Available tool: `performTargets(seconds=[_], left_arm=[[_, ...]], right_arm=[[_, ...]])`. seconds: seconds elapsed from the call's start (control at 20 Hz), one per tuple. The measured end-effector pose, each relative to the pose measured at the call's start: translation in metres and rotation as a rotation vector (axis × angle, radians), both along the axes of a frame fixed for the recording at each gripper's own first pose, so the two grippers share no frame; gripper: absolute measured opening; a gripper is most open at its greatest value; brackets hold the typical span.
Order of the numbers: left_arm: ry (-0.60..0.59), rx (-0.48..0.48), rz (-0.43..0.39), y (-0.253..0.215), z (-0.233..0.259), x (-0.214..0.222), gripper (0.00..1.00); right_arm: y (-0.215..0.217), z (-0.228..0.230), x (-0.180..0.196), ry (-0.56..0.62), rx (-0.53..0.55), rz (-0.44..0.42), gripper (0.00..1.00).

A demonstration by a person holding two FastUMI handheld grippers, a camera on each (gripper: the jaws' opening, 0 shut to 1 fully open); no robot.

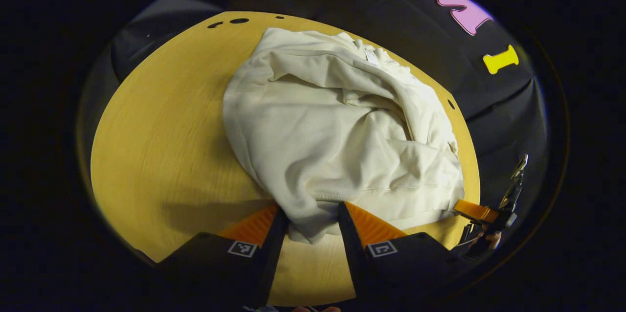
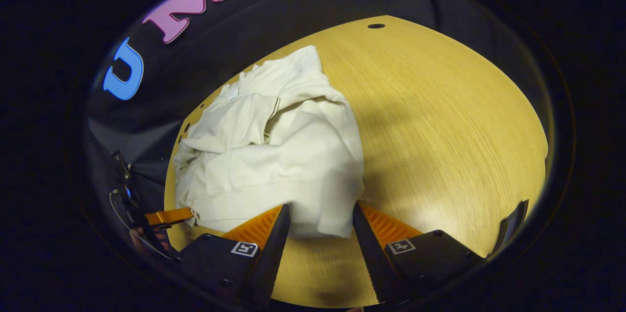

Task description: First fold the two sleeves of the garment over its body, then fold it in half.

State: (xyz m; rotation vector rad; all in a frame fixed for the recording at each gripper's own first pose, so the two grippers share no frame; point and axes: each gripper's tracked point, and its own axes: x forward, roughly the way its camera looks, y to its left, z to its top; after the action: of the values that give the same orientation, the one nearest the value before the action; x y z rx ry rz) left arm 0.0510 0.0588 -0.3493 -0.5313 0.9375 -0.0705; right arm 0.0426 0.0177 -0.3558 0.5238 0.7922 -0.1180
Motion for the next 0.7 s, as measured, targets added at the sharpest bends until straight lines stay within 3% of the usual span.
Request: performTargets(seconds=[0.05, 0.1, 0.2, 0.3, 0.35, 0.4, 0.5, 0.55, 0.6, 0.65, 0.7], left_arm=[[-0.018, -0.038, 0.017, -0.002, 0.000, 0.002, 0.71], [-0.034, -0.069, 0.045, -0.002, 0.003, 0.000, 0.72], [-0.019, -0.094, 0.083, 0.000, -0.001, -0.003, 0.71], [0.014, -0.047, 0.096, 0.005, -0.005, -0.003, 0.61], [0.033, -0.011, 0.090, 0.007, -0.008, -0.003, 0.51], [0.050, 0.022, 0.080, 0.008, -0.009, -0.006, 0.48], [0.045, 0.023, 0.048, 0.003, -0.009, 0.000, 0.36], [0.032, 0.004, 0.036, 0.001, -0.006, 0.003, 0.29], [0.024, -0.018, 0.030, -0.001, -0.009, 0.004, 0.28], [0.017, -0.042, 0.026, -0.003, -0.008, 0.006, 0.21], [-0.003, -0.070, 0.023, -0.005, -0.006, 0.008, 0.17]], right_arm=[[0.003, 0.002, 0.002, -0.012, -0.003, 0.004, 0.68], [0.006, 0.001, 0.002, -0.018, -0.012, 0.011, 0.81], [0.006, 0.001, 0.001, -0.020, -0.053, 0.020, 0.85], [0.009, -0.002, 0.002, -0.013, -0.114, 0.037, 0.85], [0.008, -0.005, 0.001, 0.001, -0.161, 0.042, 0.75], [0.006, -0.008, 0.000, 0.018, -0.212, 0.038, 0.83], [0.001, -0.010, -0.001, 0.029, -0.327, 0.050, 0.66], [0.005, -0.011, 0.002, 0.011, -0.349, 0.078, 0.54], [0.014, -0.011, 0.003, -0.005, -0.335, 0.102, 0.51], [0.016, -0.011, 0.004, -0.011, -0.327, 0.094, 0.27], [0.019, -0.008, 0.006, -0.021, -0.299, 0.093, 0.19]])
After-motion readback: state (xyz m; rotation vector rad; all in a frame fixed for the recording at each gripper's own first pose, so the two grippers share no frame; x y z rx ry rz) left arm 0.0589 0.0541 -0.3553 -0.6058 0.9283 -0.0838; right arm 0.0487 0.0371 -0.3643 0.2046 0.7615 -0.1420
